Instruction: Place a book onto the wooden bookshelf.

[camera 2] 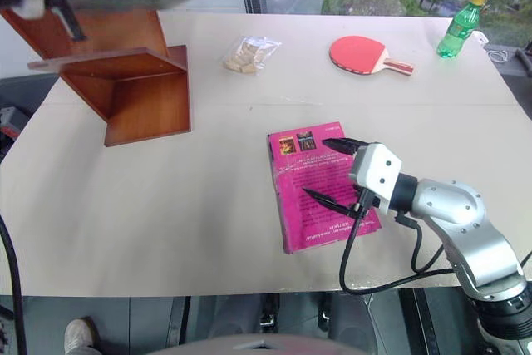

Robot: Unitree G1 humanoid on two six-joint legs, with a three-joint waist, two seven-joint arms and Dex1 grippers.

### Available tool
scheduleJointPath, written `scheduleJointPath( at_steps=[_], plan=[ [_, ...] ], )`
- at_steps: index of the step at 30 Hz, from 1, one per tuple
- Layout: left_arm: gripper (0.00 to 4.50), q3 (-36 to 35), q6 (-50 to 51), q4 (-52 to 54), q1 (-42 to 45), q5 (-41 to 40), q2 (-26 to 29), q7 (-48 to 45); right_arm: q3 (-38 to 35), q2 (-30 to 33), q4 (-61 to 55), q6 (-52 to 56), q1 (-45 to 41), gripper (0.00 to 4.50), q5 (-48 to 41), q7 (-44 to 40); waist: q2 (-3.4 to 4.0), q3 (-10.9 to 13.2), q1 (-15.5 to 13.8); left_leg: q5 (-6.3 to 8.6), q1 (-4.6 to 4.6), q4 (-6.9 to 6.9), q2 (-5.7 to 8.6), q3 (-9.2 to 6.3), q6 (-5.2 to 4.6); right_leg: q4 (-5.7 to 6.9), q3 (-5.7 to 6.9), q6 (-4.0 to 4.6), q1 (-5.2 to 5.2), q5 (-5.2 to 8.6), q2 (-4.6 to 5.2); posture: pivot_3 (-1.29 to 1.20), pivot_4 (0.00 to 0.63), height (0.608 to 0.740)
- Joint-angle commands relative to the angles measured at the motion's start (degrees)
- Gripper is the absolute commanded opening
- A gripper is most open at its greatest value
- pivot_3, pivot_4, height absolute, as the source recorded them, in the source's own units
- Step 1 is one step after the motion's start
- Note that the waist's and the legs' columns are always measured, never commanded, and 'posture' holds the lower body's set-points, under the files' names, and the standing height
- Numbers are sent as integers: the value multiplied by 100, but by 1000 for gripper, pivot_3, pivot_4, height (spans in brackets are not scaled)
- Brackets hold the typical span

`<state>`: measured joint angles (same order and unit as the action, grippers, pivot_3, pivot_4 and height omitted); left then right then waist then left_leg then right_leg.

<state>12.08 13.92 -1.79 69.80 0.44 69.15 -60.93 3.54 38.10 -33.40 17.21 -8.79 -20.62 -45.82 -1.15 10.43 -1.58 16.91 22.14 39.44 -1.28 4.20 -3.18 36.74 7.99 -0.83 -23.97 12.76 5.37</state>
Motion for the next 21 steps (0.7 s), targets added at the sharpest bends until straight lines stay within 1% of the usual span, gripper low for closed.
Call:
scheduleJointPath(
  at_steps=[1, 5, 9, 12, 13, 17, 19, 21],
  plan=[
    [119, 31, -325, -240, 371, 410, -10, -371, 5, -91, -95, -195, -69, 4500, 74, 52, 0, 0, -2, 0, 1, 2, 0, 0, 0, 1, 0, 0, 0, 0, 1, 0, 150, 740],
    [119, 308, -393, -754, 600, 1208, 302, -956, 19, -182, -164, -168, -44, 4500, 101, 102, 1, 1, 76, 0, -1, 3, 0, 6, 0, 7, 0, 0, -4, 0, -1, 0, 150, 740],
    [119, 633, -118, -1169, 1114, 1948, 313, -1569, 89, -291, -102, -193, -120, 4500, 177, 149, -4, 4, 78, 0, 2, 3, -3, 8, 0, 10, -1, 0, -11, 0, -6, 0, 150, 740],
    [119, 749, 274, -984, 1115, 2160, 421, -2393, 94, -361, -65, -214, -203, 4500, 205, 159, -4, 4, 81, 0, 11, 6, -1, 8, -1, 10, -4, -1, -18, 0, -1, 0, 150, 740],
    [119, 767, 309, -927, 1090, 2281, 458, -2526, 80, -374, -48, -228, -235, 4500, 208, 159, -4, 4, 81, 0, 10, 6, -1, 10, -1, 10, -6, -1, -18, 0, -1, 0, 150, 740],
    [119, 759, 331, -954, 1151, 2594, 436, -2771, 19, -432, 13, -273, -402, 4500, 220, 194, -4, 4, 75, 0, 18, 10, -3, -1, -1, 11, -3, 0, -19, 0, -1, 0, 150, 740],
    [119, 760, 159, -996, 1183, 2748, 490, -2876, -64, -500, 103, -268, -662, 4500, 182, 257, -4, 4, 79, 0, 27, 25, -5, -10, -1, 14, -3, 0, -20, 0, -1, 0, 150, 740],
    [119, 716, 53, -1013, 949, 2886, 572, -2797, -120, -560, 276, -332, -986, 4500, 251, 320, -2, 4, 82, 1, 41, 52, -6, -14, -3, 24, -1, 0, -23, 0, -1, 0, 150, 740]
  ],
)
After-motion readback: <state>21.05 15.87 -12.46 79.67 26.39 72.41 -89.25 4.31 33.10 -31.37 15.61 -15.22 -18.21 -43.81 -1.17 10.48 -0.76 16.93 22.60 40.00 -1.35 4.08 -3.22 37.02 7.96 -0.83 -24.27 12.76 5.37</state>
